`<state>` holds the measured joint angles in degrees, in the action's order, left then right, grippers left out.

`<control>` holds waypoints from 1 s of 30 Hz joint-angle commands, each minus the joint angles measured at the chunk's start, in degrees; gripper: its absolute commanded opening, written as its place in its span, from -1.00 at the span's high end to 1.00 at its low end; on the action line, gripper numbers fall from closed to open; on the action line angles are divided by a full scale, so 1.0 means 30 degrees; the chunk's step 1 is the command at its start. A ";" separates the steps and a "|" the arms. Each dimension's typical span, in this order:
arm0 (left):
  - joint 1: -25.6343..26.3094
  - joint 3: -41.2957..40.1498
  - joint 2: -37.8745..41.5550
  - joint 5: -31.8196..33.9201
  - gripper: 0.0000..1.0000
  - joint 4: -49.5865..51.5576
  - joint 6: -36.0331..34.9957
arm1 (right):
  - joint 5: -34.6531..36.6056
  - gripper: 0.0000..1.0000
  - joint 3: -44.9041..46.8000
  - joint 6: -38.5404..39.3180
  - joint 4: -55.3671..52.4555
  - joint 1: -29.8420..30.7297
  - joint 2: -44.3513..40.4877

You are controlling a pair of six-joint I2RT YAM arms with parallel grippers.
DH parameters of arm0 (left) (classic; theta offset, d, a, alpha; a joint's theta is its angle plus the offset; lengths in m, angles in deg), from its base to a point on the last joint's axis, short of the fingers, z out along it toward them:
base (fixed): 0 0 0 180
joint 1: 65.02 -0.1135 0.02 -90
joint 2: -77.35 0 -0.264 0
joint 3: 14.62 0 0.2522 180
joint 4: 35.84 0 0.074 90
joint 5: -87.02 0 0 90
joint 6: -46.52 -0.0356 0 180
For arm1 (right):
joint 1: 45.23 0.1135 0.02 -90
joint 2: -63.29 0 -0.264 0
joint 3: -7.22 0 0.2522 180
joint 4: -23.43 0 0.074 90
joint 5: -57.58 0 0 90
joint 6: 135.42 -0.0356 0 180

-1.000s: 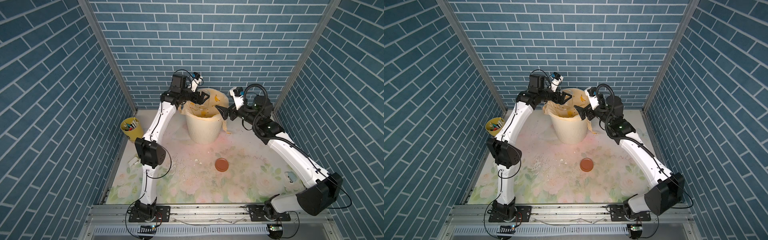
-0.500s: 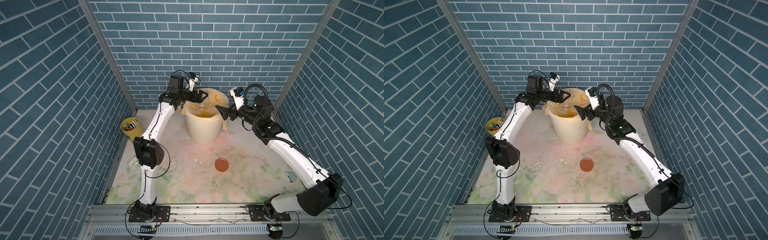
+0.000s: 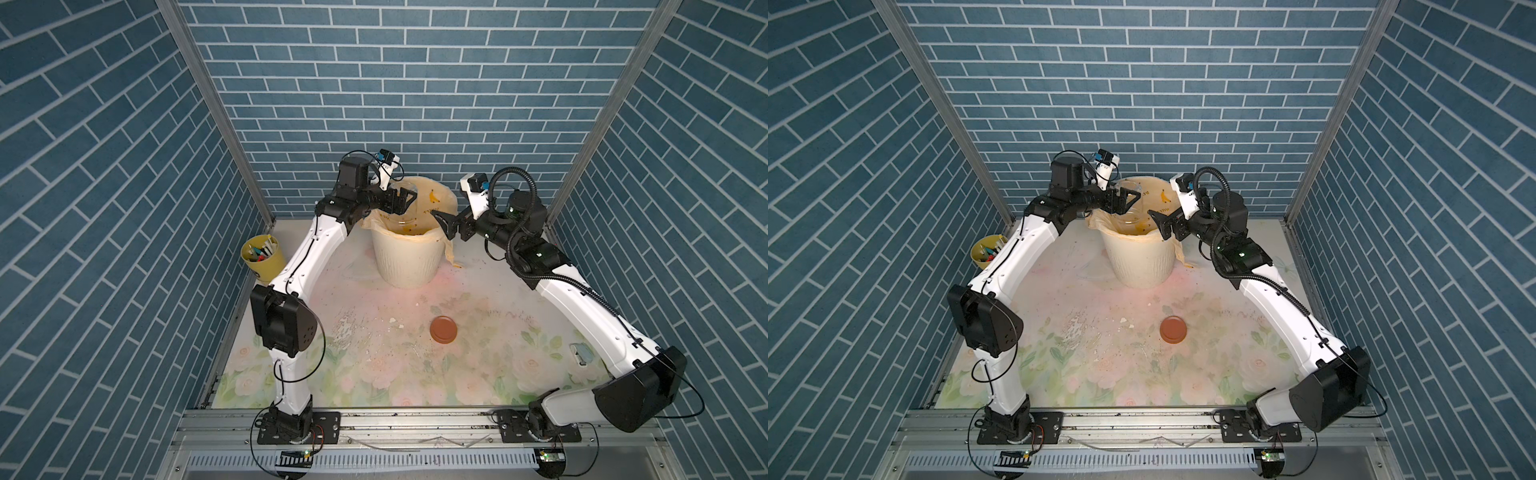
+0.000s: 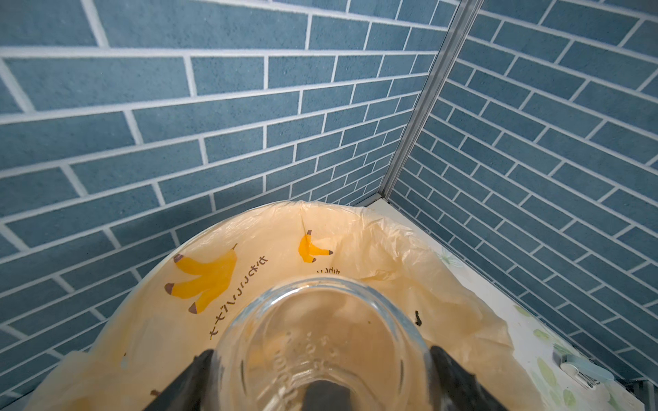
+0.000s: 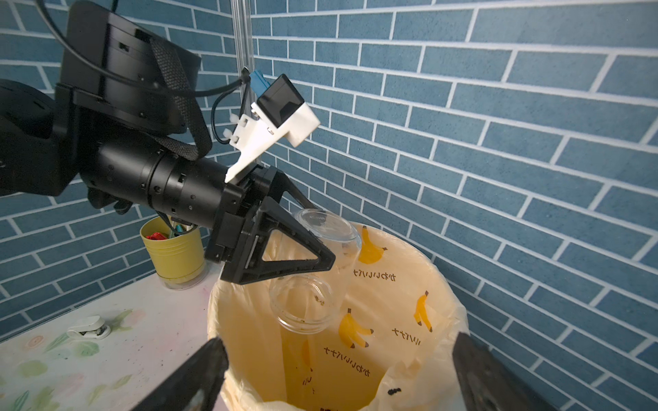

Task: Empty moldy tea leaves from jars
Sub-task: Pour the moldy tea leaves from the jar into the trash bin.

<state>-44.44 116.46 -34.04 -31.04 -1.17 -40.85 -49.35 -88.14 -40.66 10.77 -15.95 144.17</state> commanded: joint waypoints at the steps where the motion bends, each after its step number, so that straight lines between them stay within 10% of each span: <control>1: 0.0055 0.0339 -0.0280 0.0117 1.00 -0.2220 -0.0028 | -0.0231 -0.98 -0.0041 -0.0158 0.0126 -0.0062 -0.0271; 8: 0.0041 0.3444 -0.0309 -0.0298 1.00 -0.3728 0.0953 | -0.0275 -0.98 -0.0517 0.0036 -0.0099 -0.0069 -0.0344; 16: -0.1015 -0.4433 0.3128 -0.0947 1.00 -1.4760 0.7256 | -0.2375 -0.95 0.0604 -0.1884 0.0980 -0.0467 -0.0977; 30: -0.3095 -0.9104 0.2714 -0.3133 1.00 -3.2466 1.8828 | -0.9973 -0.82 0.0310 -1.5823 1.1550 -0.1358 0.2145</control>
<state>-53.99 87.17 -25.89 -37.64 -80.34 7.15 -73.70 -86.18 -73.38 34.09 -19.91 147.43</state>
